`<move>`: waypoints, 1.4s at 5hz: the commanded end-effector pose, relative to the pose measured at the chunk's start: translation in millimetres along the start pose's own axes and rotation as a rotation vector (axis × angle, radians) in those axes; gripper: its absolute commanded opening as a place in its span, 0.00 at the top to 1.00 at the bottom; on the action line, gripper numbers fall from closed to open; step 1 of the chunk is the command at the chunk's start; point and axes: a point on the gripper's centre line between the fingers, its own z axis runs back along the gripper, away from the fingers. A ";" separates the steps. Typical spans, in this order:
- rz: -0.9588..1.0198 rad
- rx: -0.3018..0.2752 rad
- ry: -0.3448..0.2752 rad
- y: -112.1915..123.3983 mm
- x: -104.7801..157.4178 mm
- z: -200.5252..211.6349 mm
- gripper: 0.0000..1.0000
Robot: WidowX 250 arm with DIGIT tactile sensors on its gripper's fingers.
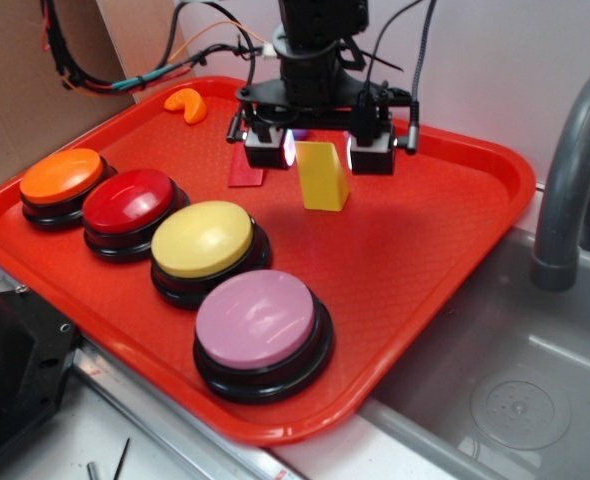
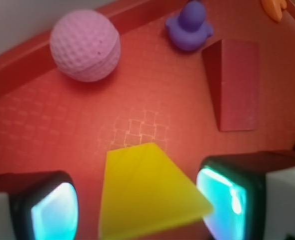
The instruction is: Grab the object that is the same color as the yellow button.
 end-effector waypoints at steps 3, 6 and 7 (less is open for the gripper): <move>0.000 -0.041 -0.028 -5.9 14.0 -6.2 1.00; -0.137 -0.118 0.036 7.2 16.9 52.1 1.00; -0.223 -0.162 0.087 20.4 14.7 89.7 1.00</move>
